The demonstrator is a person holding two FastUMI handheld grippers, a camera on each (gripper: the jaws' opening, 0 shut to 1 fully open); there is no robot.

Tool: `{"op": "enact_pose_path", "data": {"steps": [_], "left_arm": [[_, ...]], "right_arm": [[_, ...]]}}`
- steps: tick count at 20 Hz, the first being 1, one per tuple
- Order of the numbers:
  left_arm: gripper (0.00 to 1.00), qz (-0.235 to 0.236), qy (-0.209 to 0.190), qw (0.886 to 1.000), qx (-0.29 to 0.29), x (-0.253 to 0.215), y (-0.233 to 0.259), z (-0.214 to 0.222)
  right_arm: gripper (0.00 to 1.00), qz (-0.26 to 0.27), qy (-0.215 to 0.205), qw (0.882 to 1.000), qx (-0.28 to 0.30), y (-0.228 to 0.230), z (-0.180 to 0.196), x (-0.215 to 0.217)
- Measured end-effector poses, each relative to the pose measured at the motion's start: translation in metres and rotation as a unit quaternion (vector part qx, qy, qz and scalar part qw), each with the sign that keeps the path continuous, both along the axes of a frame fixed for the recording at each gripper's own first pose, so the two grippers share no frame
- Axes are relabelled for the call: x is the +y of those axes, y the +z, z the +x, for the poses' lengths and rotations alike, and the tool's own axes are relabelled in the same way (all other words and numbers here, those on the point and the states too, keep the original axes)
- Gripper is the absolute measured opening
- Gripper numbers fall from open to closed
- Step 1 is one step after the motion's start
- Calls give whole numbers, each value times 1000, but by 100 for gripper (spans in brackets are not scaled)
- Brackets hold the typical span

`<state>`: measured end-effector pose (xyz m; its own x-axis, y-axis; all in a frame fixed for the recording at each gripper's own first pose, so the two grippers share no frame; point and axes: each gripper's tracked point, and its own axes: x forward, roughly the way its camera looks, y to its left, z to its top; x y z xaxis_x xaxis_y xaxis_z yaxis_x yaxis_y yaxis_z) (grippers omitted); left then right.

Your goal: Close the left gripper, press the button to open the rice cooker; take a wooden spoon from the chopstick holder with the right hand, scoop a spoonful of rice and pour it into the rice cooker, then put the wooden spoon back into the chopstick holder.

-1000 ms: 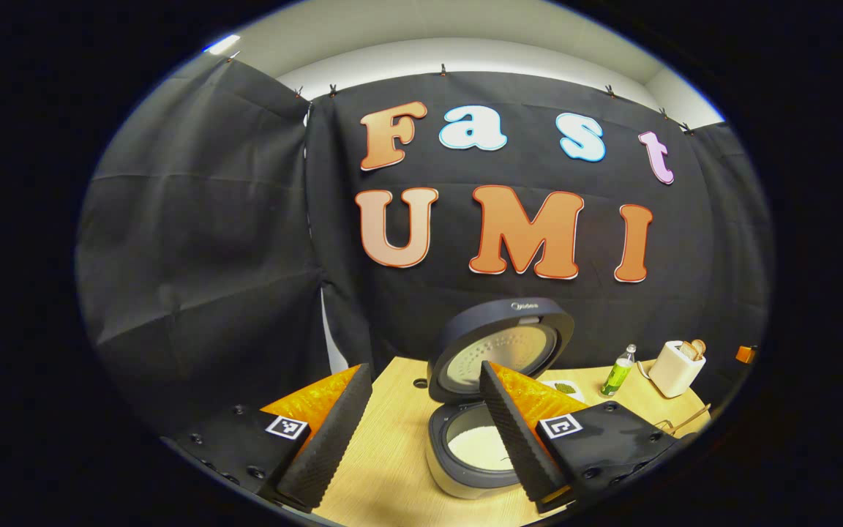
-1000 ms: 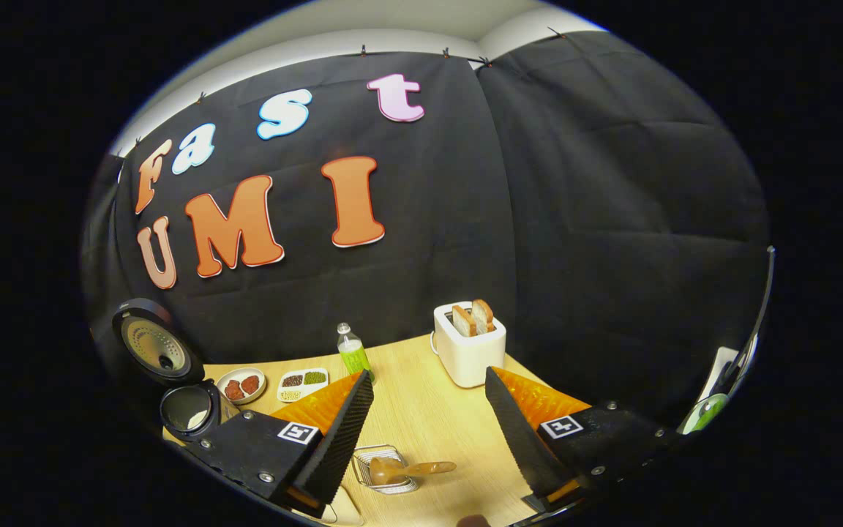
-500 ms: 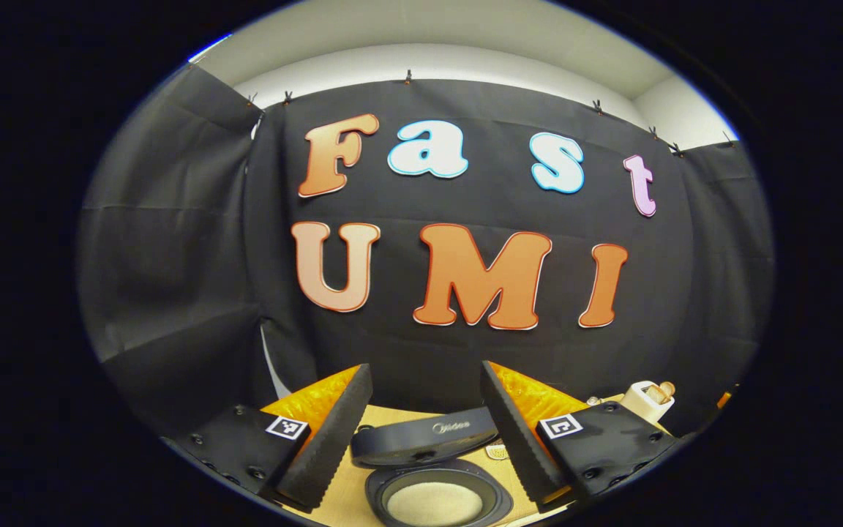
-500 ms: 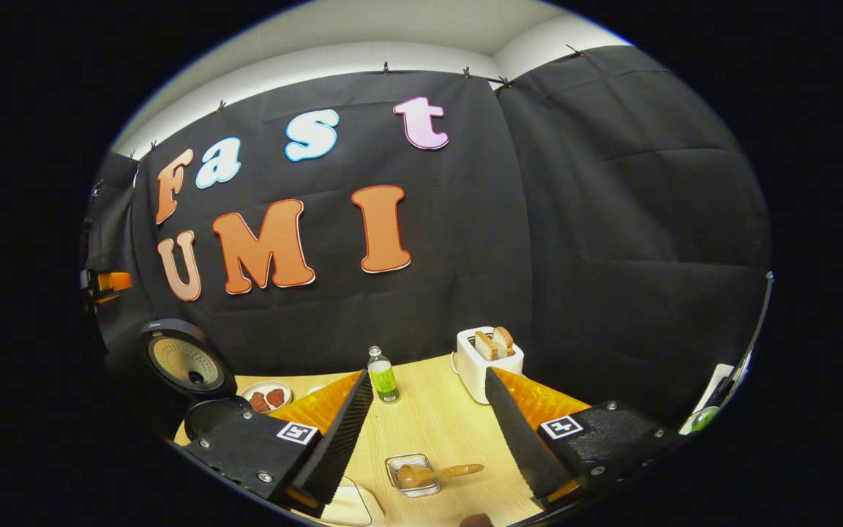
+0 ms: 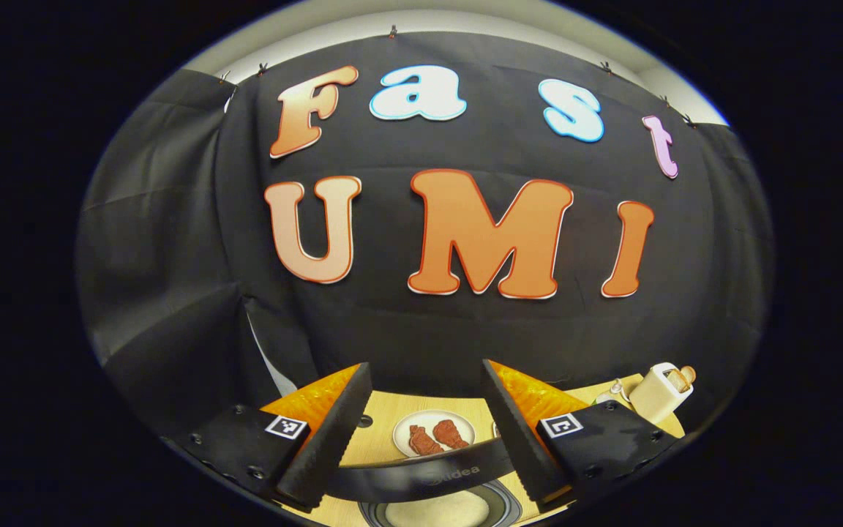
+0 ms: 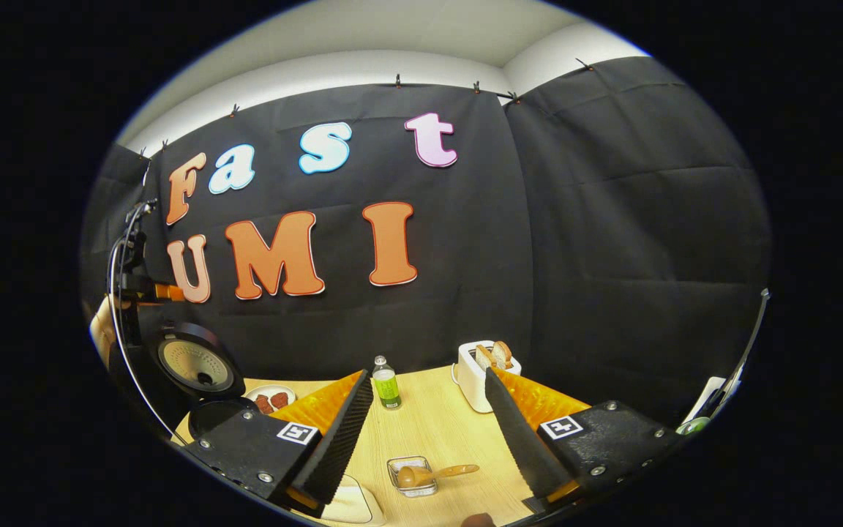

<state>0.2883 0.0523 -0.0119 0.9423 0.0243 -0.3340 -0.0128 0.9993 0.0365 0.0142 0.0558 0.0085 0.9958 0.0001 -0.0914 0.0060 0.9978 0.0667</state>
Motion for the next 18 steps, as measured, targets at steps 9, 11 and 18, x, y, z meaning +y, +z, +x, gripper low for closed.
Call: {"op": "enact_pose_path", "data": {"steps": [9,11,18], "left_arm": [[98,-7,7,1000,27,4,-40,-17],[100,-22,6,999,27,1,-43,-28],[100,-26,-30,998,46,-28,-76,-93]], "right_arm": [[95,4,6,1000,10,-7,-8,1],[95,8,7,1000,9,-7,-12,0],[95,18,24,999,17,-15,-29,11]]}}
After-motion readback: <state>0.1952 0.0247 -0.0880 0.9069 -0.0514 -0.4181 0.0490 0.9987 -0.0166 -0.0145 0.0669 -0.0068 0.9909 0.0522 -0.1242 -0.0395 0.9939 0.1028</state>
